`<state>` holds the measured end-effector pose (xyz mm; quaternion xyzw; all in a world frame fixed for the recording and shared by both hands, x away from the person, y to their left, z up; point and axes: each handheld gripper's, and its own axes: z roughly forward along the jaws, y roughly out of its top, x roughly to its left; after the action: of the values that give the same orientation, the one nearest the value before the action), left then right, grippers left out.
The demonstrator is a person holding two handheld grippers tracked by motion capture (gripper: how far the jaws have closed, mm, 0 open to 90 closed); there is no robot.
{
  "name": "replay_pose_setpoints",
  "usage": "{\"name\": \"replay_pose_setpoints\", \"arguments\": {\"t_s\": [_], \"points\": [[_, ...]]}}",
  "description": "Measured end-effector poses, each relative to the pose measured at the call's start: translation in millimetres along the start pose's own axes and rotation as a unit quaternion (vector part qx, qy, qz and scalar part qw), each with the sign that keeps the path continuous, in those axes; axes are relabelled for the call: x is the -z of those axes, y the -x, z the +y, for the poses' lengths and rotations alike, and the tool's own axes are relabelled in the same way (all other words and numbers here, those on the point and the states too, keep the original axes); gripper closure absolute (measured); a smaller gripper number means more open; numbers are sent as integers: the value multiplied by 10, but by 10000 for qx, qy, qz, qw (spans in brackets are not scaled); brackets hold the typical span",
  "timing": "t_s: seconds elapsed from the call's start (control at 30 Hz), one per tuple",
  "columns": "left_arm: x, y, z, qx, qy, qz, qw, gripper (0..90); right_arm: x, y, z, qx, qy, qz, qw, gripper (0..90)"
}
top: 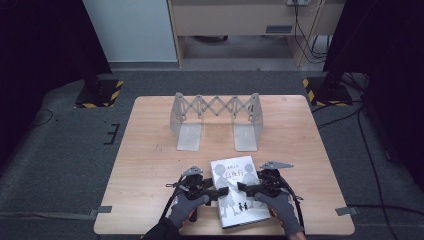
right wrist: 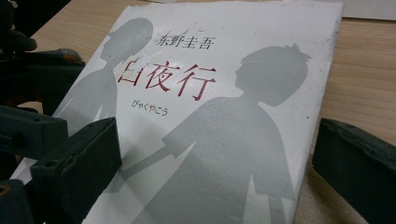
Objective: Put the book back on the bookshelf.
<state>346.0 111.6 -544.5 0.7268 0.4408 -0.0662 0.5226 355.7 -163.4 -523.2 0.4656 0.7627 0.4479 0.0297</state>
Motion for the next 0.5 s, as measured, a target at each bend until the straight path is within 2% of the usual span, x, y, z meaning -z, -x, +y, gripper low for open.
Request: {"name": "replay_pose_setpoints", "arguments": {"t_s": [0.13, 0.3, 0.37, 0.4, 0.43, 0.5], "points": [[-1, 2, 0, 10, 3, 8, 10000, 105, 14, 66, -11, -176, -16, 317, 9993, 114], [3, -2, 6, 30, -9, 20, 10000, 109, 53, 77, -5, -240, 88, 268, 9993, 213], [18, -16, 9, 139, 0, 16, 9999, 132, 81, 69, 1, -250, 200, 171, 9993, 276], [18, -16, 9, 139, 0, 16, 9999, 144, 81, 69, 1, -250, 200, 171, 9993, 276], [34, -27, 4, 282, 34, 17, 9996, 158, 92, 69, 3, -253, 239, 151, 9993, 308], [48, -32, 4, 355, 29, 22, 9994, 172, 98, 73, 9, -291, 277, 154, 9991, 339]]}}
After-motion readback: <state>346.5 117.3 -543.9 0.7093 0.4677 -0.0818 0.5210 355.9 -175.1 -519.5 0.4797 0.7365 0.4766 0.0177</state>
